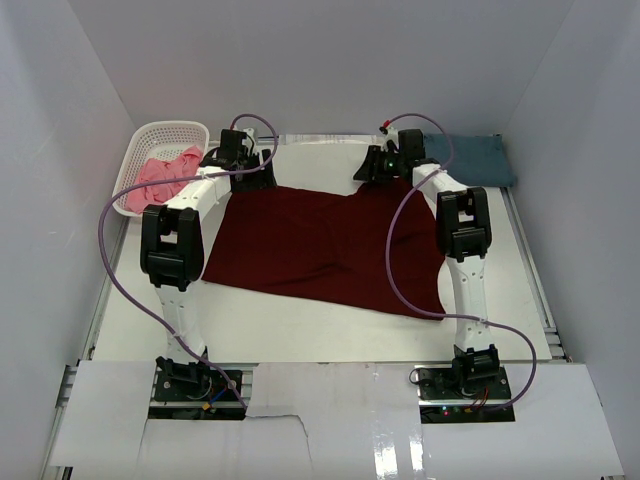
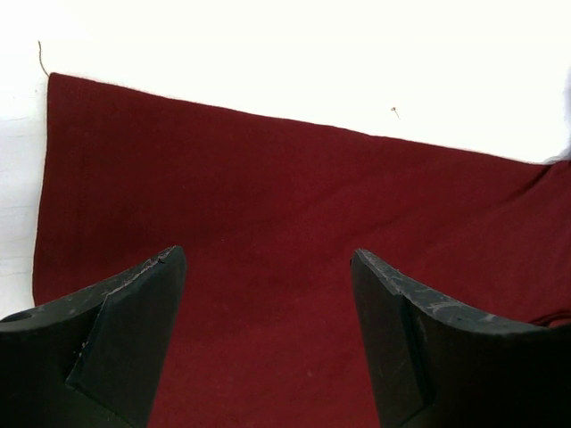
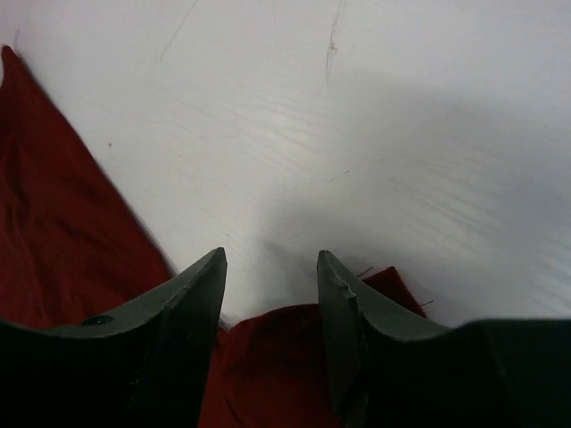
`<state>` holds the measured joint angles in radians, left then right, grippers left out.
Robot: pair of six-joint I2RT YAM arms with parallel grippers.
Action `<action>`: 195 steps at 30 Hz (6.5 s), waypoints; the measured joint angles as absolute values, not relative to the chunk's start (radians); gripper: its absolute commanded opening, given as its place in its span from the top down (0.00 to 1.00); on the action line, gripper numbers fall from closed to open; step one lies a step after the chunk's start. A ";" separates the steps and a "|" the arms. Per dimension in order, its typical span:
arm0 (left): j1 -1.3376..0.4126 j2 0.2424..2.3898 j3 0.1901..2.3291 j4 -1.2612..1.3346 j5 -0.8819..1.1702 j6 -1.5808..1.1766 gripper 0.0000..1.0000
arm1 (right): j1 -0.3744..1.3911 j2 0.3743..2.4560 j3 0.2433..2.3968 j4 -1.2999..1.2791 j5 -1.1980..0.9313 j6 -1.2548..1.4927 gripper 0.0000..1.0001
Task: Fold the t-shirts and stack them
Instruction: Grap the side of the flattened tshirt furthest away from the robot with both arms
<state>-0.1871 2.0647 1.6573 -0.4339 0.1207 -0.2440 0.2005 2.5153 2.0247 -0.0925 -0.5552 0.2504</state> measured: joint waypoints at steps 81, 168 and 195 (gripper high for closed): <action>-0.359 2.046 1.689 -0.517 0.405 -0.280 0.14 | 0.125 2.305 1.947 -0.016 -0.614 0.213 0.44; -0.053 2.449 2.115 -0.584 0.096 -0.284 0.25 | 0.212 2.329 2.011 -0.217 -0.026 -0.037 0.92; -0.050 2.542 2.231 -0.563 0.044 -0.258 0.66 | 0.179 2.101 1.762 -0.127 -0.059 -0.036 0.92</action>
